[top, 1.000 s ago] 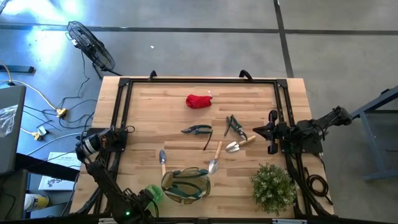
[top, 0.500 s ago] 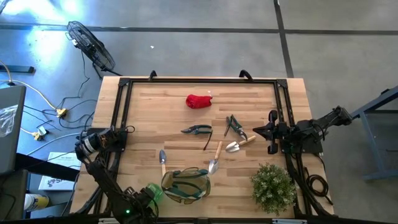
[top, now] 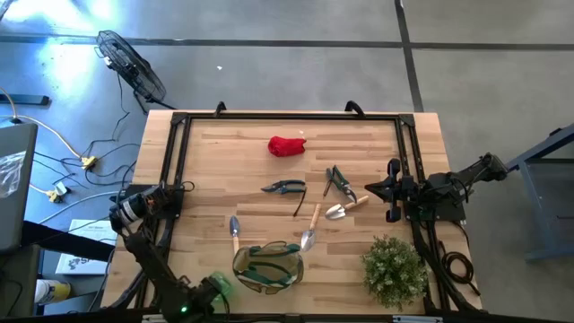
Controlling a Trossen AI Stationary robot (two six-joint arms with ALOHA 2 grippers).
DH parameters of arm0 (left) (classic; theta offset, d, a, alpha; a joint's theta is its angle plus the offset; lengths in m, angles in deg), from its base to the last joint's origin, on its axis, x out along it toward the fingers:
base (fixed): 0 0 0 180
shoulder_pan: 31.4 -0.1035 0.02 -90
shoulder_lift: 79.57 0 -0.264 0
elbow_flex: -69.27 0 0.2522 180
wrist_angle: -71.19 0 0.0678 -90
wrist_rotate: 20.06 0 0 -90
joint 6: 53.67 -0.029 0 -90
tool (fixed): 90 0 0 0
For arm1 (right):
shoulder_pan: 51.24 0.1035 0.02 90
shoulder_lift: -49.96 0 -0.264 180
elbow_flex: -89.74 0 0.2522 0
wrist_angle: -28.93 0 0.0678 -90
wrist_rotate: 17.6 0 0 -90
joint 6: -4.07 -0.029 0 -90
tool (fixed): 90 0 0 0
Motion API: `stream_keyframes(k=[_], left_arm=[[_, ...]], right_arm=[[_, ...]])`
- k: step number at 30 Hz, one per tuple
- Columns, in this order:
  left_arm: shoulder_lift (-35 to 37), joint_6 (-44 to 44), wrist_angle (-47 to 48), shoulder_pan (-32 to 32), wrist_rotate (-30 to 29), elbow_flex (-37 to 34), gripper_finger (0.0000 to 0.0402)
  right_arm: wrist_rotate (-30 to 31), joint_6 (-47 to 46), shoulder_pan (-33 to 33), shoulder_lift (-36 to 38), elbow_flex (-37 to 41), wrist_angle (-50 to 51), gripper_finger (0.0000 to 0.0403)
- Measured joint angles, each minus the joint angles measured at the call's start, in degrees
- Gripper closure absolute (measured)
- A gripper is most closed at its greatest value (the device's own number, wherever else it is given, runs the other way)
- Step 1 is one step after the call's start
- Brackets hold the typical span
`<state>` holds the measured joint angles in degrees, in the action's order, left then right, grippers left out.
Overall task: Pick & Place Garden tools in Gardening bag
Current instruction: Put the green spray bottle into the green gardening bag
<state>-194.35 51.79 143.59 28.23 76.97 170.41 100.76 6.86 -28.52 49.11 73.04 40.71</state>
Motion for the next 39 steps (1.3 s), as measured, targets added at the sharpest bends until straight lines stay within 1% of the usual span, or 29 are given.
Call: stream_keyframes(k=[2,5,7,8,9,10,13,14,17,20,24,30,33,36,39], left_arm=[[0.0,-0.2,5.4,0.0,4.2,4.9,0.0284],[0.0,-0.3,18.5,-0.1,12.7,13.5,0.0284],[0.0,-0.2,27.1,-0.7,15.6,20.4,0.0284],[0.2,-0.2,30.9,-1.0,15.8,23.7,0.0284],[0.4,-0.7,32.2,-1.4,14.5,26.2,0.0284],[1.0,-2.9,31.2,-2.1,11.9,27.7,0.0284],[2.2,-11.4,31.8,-5.1,-0.3,28.8,0.0284],[2.2,-14.8,31.7,-6.8,-2.4,28.8,0.0284],[2.1,-26.2,31.4,-11.7,-3.8,27.7,0.0284],[2.1,-38.1,31.3,-16.8,-8.6,27.2,0.0284],[2.1,-52.2,31.4,-23.1,-12.3,27.2,0.0284],[2.1,-74.6,31.2,-30.1,-17.1,27.4,0.0284],[2.1,-82.3,27.9,-32.8,-20.0,27.4,0.0284],[2.1,-88.6,21.8,-34.6,-19.9,27.8,0.0284],[2.1,-90.9,20.2,-34.5,-19.6,30.2,0.0284]], right_arm=[[0.0,0.0,0.0,0.0,0.0,0.0,0.04],[0.0,0.0,0.0,0.0,0.0,0.0,0.04],[0.0,0.0,0.0,0.0,0.0,0.0,0.04],[0.0,0.0,0.0,0.0,0.0,0.0,0.04],[0.0,0.0,0.0,0.0,0.0,0.0,0.04],[0.0,0.0,0.0,0.0,0.0,0.0,0.04],[0.0,0.2,0.0,-0.1,0.0,0.1,0.04],[0.0,0.2,0.0,-0.1,0.0,0.2,0.04],[0.1,0.4,0.0,-0.6,0.0,0.1,0.04],[0.1,0.5,0.0,-0.7,0.0,0.0,0.04],[0.0,1.5,0.0,-0.9,0.0,0.1,0.04],[0.0,1.6,0.0,-0.9,0.0,2.0,0.04],[0.0,1.6,0.0,-0.9,0.0,4.0,0.04],[0.0,1.6,0.0,-0.9,-0.2,5.4,0.04],[0.1,1.6,0.0,-1.2,-0.2,5.7,0.04]])
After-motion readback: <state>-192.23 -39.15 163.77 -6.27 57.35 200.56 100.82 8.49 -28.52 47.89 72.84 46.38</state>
